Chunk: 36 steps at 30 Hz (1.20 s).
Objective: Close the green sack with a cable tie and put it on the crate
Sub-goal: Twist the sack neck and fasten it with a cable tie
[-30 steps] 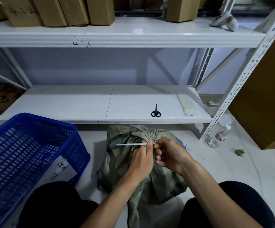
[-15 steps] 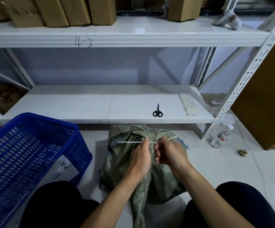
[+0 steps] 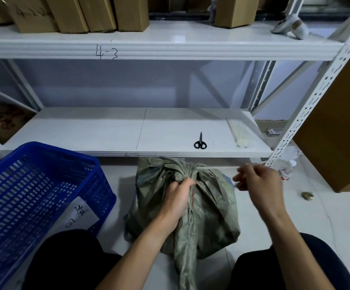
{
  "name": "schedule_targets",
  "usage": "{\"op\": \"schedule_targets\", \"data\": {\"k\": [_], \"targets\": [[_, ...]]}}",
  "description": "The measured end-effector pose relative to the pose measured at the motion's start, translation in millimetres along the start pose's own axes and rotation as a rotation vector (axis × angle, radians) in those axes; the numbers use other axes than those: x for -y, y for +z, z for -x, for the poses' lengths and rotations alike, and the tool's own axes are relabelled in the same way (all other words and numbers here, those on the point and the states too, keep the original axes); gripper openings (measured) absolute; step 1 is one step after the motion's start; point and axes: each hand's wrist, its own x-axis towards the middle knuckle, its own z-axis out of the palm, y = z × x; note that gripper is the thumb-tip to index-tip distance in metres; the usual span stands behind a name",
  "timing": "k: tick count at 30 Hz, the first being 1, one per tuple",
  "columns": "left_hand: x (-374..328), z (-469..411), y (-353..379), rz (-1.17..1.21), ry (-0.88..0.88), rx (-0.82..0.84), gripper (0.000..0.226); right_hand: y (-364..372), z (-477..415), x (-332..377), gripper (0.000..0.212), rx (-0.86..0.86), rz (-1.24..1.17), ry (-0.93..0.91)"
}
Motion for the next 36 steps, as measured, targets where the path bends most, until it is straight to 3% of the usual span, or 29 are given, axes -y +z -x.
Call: {"op": "schedule_targets", "data": {"k": [2,4,6,9,13,16,19,22,26,30,33,36], "targets": [[-9,6,-4,0.057,-0.031,0.041,0.038,-18,3,-2,0.028,-0.045,0.259,-0.107],[-16,8,-5,0.188,-0.057,0.122,0.022,-22,12,-5,0.03,0.057,0.506,-0.147],[-23,8,-5,0.354,-0.138,0.197,0.02,-11,19,-11,0.031,0.188,0.554,-0.123],[-27,10,-3,0.46,-0.201,0.269,0.026,21,26,-17,0.033,0.272,0.419,-0.083],[-25,24,-3,0.31,-0.145,0.315,0.028,57,30,-11,0.039,0.345,0.048,0.166],[-24,30,-6,0.101,-0.059,0.214,0.023,63,36,4,0.034,0.358,-0.188,0.251],[-24,29,-11,-0.088,0.012,0.087,0.043,69,41,8,0.035,0.339,-0.271,0.283],[-21,26,-12,-0.246,0.082,0.074,0.034,77,41,8,0.028,0.293,-0.214,0.268],[-16,19,-11,-0.489,0.182,0.119,0.057,82,39,12,0.051,0.368,0.018,0.105],[-13,20,-5,-0.752,0.28,0.149,0.051,97,30,2,0.052,0.411,0.249,0.031],[-6,19,-6,-0.704,0.196,0.136,0.053,99,24,-1,0.049,0.417,0.351,-0.017],[-1,23,-6,-0.386,0.153,0.205,0.042,95,19,-1,0.048,0.418,0.404,-0.014]]}}
